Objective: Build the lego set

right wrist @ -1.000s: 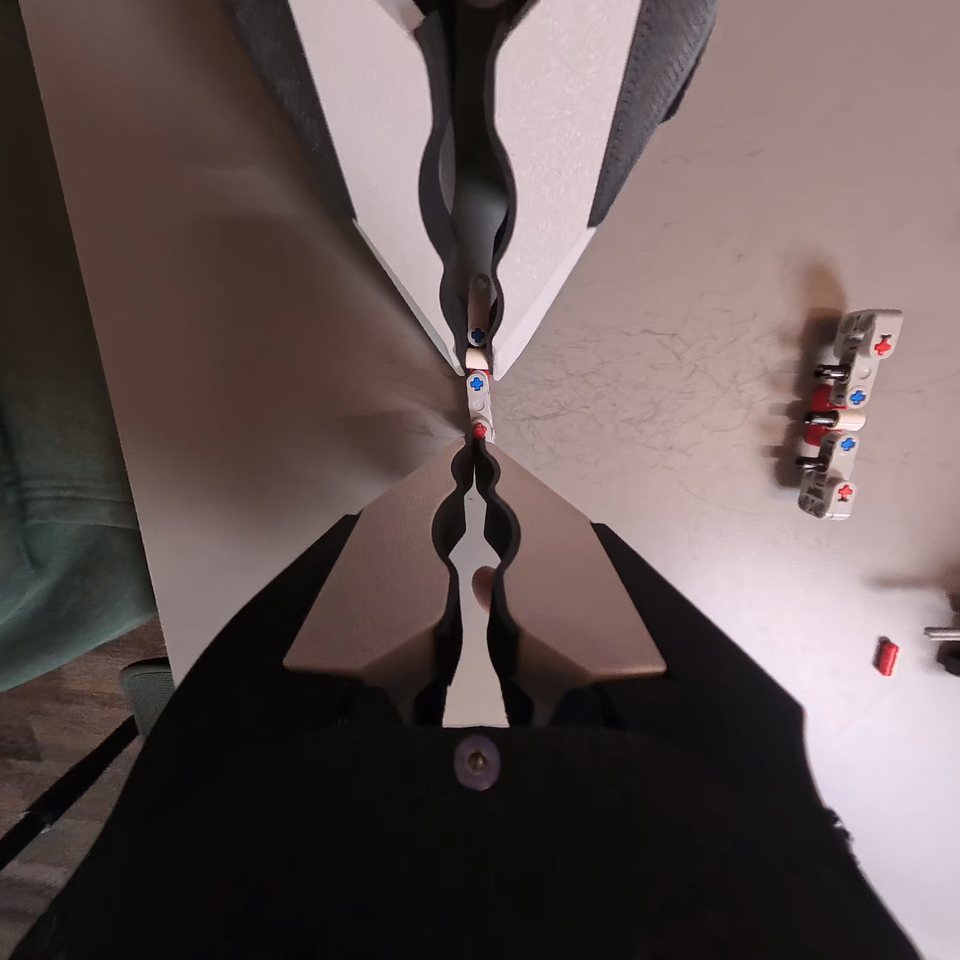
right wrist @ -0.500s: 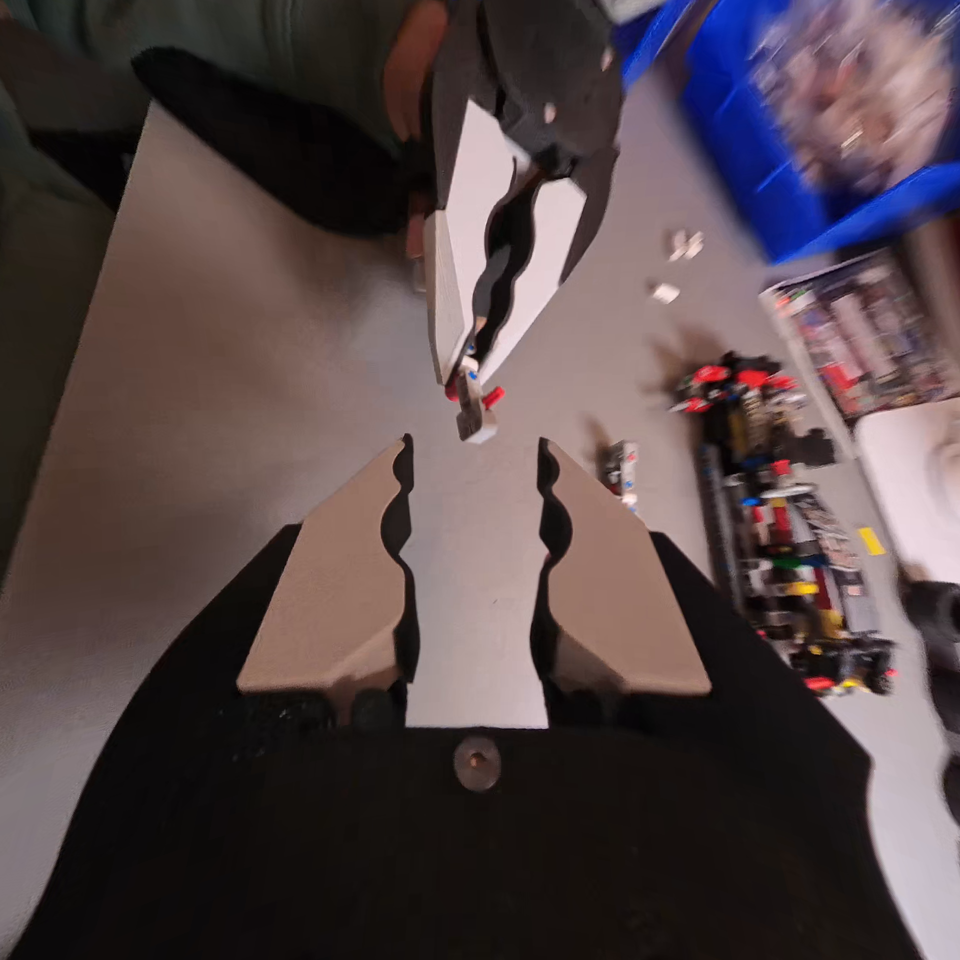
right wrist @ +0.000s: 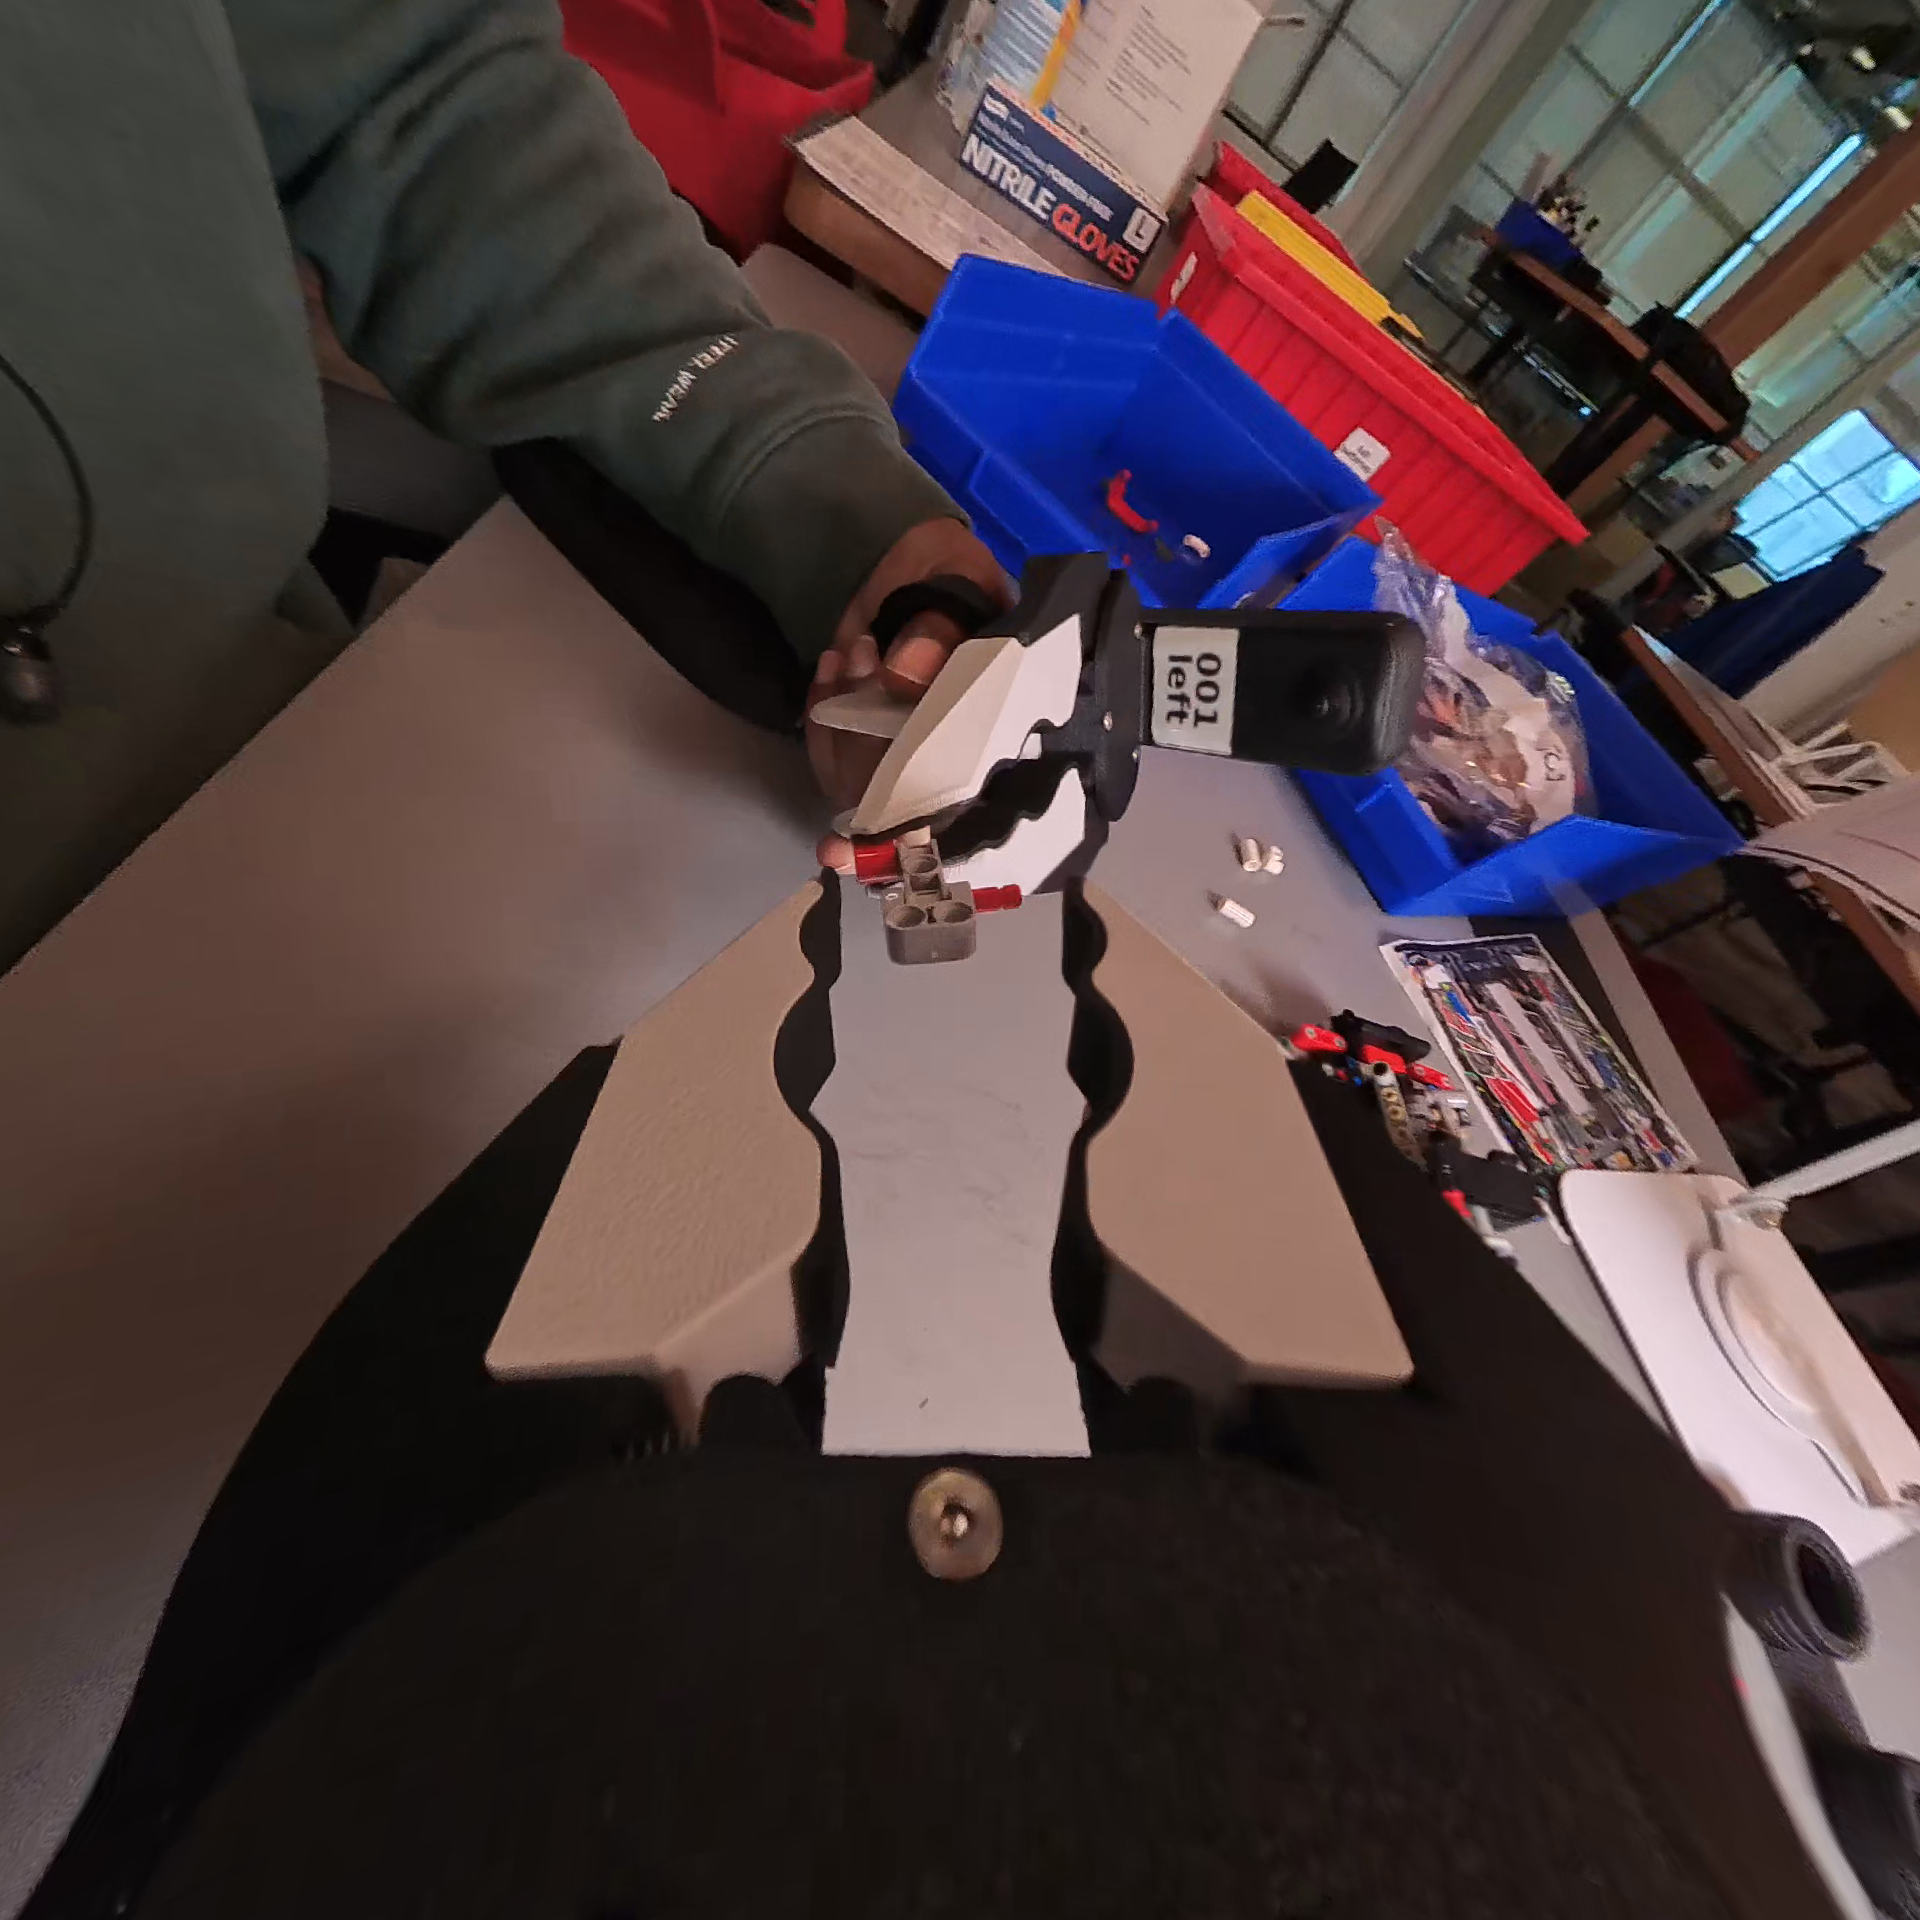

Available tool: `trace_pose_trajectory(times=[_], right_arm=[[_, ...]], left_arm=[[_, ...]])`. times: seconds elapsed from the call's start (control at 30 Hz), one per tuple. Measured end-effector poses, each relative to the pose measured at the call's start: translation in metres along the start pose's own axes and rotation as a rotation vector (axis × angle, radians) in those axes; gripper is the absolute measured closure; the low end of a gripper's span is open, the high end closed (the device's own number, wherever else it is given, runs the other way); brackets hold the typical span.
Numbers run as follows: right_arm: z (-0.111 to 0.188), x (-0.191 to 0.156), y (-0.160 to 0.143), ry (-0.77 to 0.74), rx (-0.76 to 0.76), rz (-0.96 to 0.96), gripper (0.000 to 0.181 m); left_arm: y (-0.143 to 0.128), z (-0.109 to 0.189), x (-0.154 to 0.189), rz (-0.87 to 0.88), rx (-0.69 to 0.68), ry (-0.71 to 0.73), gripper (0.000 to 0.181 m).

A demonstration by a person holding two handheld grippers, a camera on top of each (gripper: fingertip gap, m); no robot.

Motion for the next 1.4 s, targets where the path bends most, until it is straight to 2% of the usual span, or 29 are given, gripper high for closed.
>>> trace_pose_trajectory(times=[0.07, 0.3, 0.47, 0.57, 0.77, 0.97, 1.37, 1.4], right_arm=[[-0.001, 0.001, -0.004, 0.024, 0.019, -0.014, 0.148], [-0.002, 0.004, -0.013, 0.058, 0.084, -0.097, 0.156], [-0.001, 0.010, -0.018, 0.046, 0.159, -0.175, 0.157], [0.000, 0.010, -0.017, 0.026, 0.187, -0.168, 0.157], [-0.004, 0.005, -0.012, -0.041, 0.207, -0.083, 0.157], [-0.003, 0.002, -0.009, -0.060, 0.260, -0.081, 0.158], [-0.003, 0.002, -0.009, -0.001, 0.275, -0.154, 0.161], [-0.003, 0.001, -0.008, 0.007, 0.274, -0.160, 0.166]], left_arm=[[-0.001, 0.000, -0.002, 0.018, 0.008, -0.009, 0.175], [-0.004, 0.001, -0.008, 0.078, 0.022, -0.051, 0.176], [0.000, 0.004, -0.007, 0.042, 0.117, -0.015, 0.175], [0.004, 0.006, -0.003, -0.016, 0.155, 0.056, 0.153], [0.005, -0.003, 0.002, -0.034, 0.179, 0.038, 0.174], [0.006, -0.004, 0.005, -0.052, 0.210, 0.013, 0.175], [0.001, -0.006, 0.002, 0.053, 0.260, -0.068, 0.176], [0.001, -0.006, 0.002, 0.058, 0.265, -0.071, 0.177]])
Point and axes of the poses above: each gripper's, where its closed fingertips meet, z back along the fingers, y out of its top, x = y × z across the jaws, the point moved 10 cm from there along z, back along the fingers, and after that the axes turned 12 degrees about -z, right-handed, at the moved point
